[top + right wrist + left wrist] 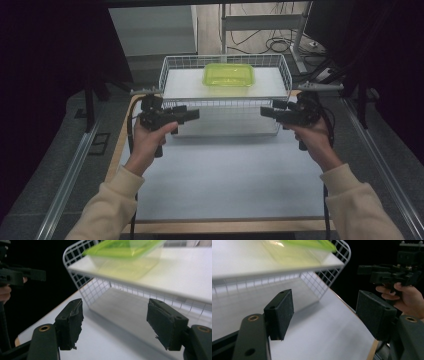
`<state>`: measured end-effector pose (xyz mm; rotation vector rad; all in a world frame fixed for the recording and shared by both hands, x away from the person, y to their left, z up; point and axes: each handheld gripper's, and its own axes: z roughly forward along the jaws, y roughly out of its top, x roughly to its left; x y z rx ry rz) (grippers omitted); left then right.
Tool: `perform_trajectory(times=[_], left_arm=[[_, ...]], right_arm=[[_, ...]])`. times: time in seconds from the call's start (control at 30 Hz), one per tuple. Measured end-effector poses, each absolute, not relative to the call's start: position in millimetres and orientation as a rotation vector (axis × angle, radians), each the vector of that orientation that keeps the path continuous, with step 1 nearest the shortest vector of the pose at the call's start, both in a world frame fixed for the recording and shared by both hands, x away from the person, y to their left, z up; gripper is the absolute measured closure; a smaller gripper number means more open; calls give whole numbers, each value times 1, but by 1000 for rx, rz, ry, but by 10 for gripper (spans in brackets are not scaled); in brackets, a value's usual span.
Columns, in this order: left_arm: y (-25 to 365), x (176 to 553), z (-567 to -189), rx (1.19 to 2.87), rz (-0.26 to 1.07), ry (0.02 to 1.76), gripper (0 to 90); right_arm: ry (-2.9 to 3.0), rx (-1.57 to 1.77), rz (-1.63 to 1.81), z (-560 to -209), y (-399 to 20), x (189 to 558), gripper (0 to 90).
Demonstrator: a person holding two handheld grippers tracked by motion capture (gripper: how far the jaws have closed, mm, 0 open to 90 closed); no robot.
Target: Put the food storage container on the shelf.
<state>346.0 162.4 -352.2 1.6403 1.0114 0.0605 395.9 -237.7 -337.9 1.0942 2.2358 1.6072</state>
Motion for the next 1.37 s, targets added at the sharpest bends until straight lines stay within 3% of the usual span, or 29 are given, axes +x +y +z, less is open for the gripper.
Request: perform_trajectory(times=[0.43,0.83,1.37], left_arm=[[159,290,-432,1719,95,1019,285],[154,267,-493,1812,89,1072,274],[156,266,-506,1838,92,1098,272]], right_arm=[[2315,1001,1550,-412,-246,328,286],[2366,1100,1463,-483,-255,306,283],[2337,1049,1382,-498,-259,299,265]])
